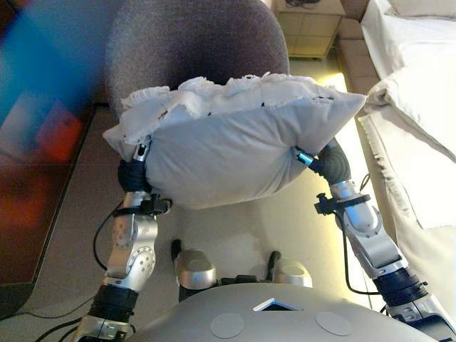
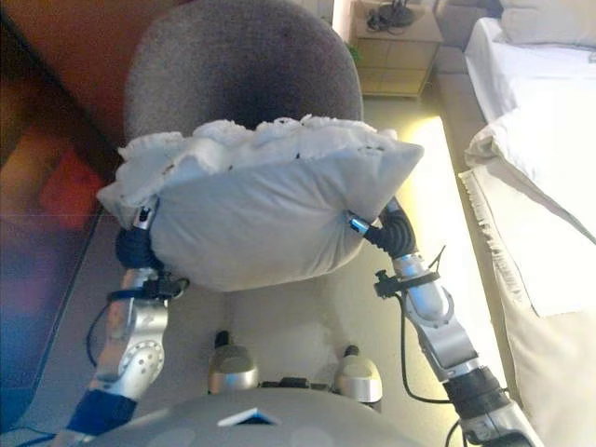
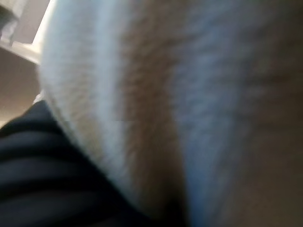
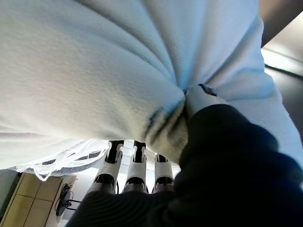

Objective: Pick up the cushion and take it to the sofa

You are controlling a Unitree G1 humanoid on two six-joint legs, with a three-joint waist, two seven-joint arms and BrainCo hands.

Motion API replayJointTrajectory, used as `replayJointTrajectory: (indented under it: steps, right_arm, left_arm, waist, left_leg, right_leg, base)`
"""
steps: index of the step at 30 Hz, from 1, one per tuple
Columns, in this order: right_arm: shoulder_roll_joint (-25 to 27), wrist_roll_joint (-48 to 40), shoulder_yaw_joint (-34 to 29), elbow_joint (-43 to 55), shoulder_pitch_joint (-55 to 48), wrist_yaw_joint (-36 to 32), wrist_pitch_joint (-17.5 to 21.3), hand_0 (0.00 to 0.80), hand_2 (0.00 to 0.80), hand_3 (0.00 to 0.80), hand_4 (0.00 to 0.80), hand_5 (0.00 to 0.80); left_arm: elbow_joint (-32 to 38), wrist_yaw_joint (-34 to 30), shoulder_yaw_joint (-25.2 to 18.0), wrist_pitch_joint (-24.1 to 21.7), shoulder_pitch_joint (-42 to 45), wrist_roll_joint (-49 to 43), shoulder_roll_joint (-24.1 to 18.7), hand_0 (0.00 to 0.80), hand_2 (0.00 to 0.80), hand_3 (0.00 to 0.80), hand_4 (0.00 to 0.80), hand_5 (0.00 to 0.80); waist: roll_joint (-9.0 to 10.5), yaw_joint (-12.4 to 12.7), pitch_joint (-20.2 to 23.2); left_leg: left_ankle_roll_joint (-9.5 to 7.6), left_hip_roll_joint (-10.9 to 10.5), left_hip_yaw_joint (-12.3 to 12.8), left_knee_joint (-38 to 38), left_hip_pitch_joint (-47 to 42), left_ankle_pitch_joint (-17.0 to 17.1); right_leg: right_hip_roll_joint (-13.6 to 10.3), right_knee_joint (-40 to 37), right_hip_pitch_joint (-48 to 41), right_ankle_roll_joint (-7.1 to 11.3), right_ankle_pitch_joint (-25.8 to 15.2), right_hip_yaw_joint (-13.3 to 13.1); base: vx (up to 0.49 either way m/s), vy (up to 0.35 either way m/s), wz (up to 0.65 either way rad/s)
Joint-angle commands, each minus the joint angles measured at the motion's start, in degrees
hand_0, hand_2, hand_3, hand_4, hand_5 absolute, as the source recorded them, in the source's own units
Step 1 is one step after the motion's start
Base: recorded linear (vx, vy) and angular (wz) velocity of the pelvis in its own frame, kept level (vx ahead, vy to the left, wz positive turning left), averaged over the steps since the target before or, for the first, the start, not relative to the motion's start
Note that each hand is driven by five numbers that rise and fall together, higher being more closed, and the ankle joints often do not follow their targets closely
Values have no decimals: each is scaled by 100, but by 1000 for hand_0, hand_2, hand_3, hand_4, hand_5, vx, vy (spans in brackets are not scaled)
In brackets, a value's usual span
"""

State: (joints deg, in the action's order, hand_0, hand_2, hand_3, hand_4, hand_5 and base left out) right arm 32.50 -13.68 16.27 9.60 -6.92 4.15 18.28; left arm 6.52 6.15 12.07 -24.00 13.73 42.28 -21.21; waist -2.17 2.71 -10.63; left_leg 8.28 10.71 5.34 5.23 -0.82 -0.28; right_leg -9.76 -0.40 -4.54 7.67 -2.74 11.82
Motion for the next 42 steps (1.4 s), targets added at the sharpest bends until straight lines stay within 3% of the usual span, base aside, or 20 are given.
replayJointTrajectory:
  steps: [1,2,5,8,12,15,17,19,20,23,24,25,27,30,32,37,40,42]
  right_arm:
    - [-328,183,234,599,626,-8,519,800,800,800,800,800]
    - [-365,271,324,530,720,123,504,800,800,800,800,800]
    - [-381,291,390,507,713,123,474,800,800,800,800,800]
    - [-321,257,326,664,359,-19,496,800,800,800,800,800]
    - [-252,194,321,670,233,-53,571,800,800,800,800,800]
    - [-223,59,251,677,238,-106,480,800,800,800,800,800]
    - [-228,-144,103,797,93,-181,372,800,800,800,800,800]
    - [-323,-152,30,776,29,-234,419,800,800,800,800,800]
    - [-380,-111,15,757,20,-240,437,800,800,800,800,800]
    - [-501,-82,59,783,40,-191,442,800,800,800,800,800]
    - [-588,-22,110,743,93,-161,405,800,800,800,800,800]
    - [-646,18,156,677,131,-129,378,800,800,800,800,800]
    - [-632,24,185,691,124,-28,319,800,800,800,800,800]
    - [-636,107,241,521,266,124,406,800,800,800,800,800]
    - [-621,186,278,383,345,236,538,800,800,800,800,800]
    - [-587,165,261,335,511,391,398,800,800,800,800,800]
    - [-581,130,180,308,507,382,368,800,800,800,800,800]
    - [-544,70,123,342,454,346,369,800,800,800,800,800]
  left_arm:
    - [707,-141,51,-353,-783,-9,-71,800,800,800,800,800]
    - [648,-57,155,-374,-904,-60,-45,800,800,800,800,800]
    - [648,-20,237,-478,-838,-109,-5,800,800,800,800,800]
    - [834,-142,189,-472,-472,-118,55,800,800,800,800,800]
    - [808,-246,205,-591,-361,-129,82,800,800,800,800,800]
    - [726,-169,128,-492,-475,-25,14,800,800,800,800,800]
    - [694,-251,54,-371,-559,44,-86,800,800,800,800,800]
    - [703,-430,73,-379,-540,-34,-118,800,800,800,800,800]
    - [716,-450,99,-392,-518,-91,-124,800,800,800,800,800]
    - [736,-401,84,-370,-545,-220,-190,800,800,800,800,800]
    - [728,-366,46,-309,-557,-218,-212,800,800,800,800,800]
    - [672,-363,38,-257,-574,-183,-207,800,800,800,800,800]
    - [588,-550,12,-156,-659,-60,-241,800,800,800,800,800]
    - [494,-639,98,-147,-849,-89,-208,800,800,800,800,800]
    - [408,-578,223,-201,-1013,-108,-170,800,800,800,800,800]
    - [450,-537,487,-198,-1015,-228,-113,800,800,800,800,800]
    - [410,-629,513,-218,-961,-221,-107,800,800,800,800,800]
    - [402,-670,500,-236,-912,-201,-109,800,800,800,800,800]
  waist:
    - [249,156,-129]
    - [221,265,-180]
    - [178,503,-257]
    - [131,641,-283]
    - [151,736,-293]
    - [278,741,-198]
    - [525,760,16]
    - [728,833,178]
    - [775,862,241]
    - [768,907,363]
    - [704,861,400]
    - [715,746,390]
    - [638,586,390]
    - [529,312,267]
    - [497,-4,95]
    - [635,-478,-9]
    - [633,-585,25]
    - [697,-654,68]
  left_leg:
    - [-79,-62,157,115,656,883]
    - [-97,-220,108,-72,901,1056]
    - [-98,-393,-144,-646,1180,1530]
    - [-4,-270,-157,-839,1410,1951]
    - [57,-65,-82,-792,1609,2063]
    - [-115,-25,219,-693,1564,1639]
    - [-445,-251,328,-324,1623,1271]
    - [-714,-532,245,-80,1668,955]
    - [-782,-634,171,-80,1614,903]
    - [-923,-823,35,-15,1449,710]
    - [-983,-891,0,-35,1294,615]
    - [-1023,-1020,-91,-87,1133,555]
    - [-1047,-1129,-236,-138,956,524]
    - [-1037,-1269,-601,-233,547,368]
    - [-1022,-1342,-896,-321,153,141]
    - [-970,-1338,-1388,-243,-700,-744]
    - [-968,-1196,-1638,-171,-1092,-1110]
    - [-949,-1203,-1735,-181,-1212,-1139]
  right_leg:
    - [455,143,-500,-382,531,113]
    - [538,112,-589,-391,591,58]
    - [693,145,-907,-428,825,-183]
    - [803,296,-1255,-506,1189,-420]
    - [741,589,-1463,-513,1664,-542]
    - [439,884,-1597,-294,1857,-485]
    - [140,1275,-1679,31,1268,-454]
    - [-69,1716,-1594,253,499,-526]
    - [-118,1973,-1512,318,158,-573]
    - [-172,2621,-1316,375,-325,-646]
    - [-105,2921,-1041,364,-527,-717]
    - [47,2935,-790,315,-381,-841]
    - [385,2571,-347,193,-192,-892]
    - [332,1974,481,27,-38,-589]
    - [274,1325,980,-32,-141,-653]
    - [-144,-296,1547,279,-1354,-993]
    - [-148,-332,1586,314,-1461,-1132]
    - [-169,-256,1551,307,-1448,-1189]
  base:
    - [130,-66,-20]
    - [149,-45,-13]
    - [405,9,0]
    - [562,82,-37]
    - [585,149,-5]
    - [589,225,-46]
    - [535,227,-50]
    - [494,202,18]
    - [488,175,7]
    - [454,144,6]
    - [497,133,-5]
    - [514,119,-8]
    - [428,86,19]
    - [334,13,23]
    - [381,-66,45]
    - [531,-162,88]
    - [437,-127,88]
    - [263,-107,77]
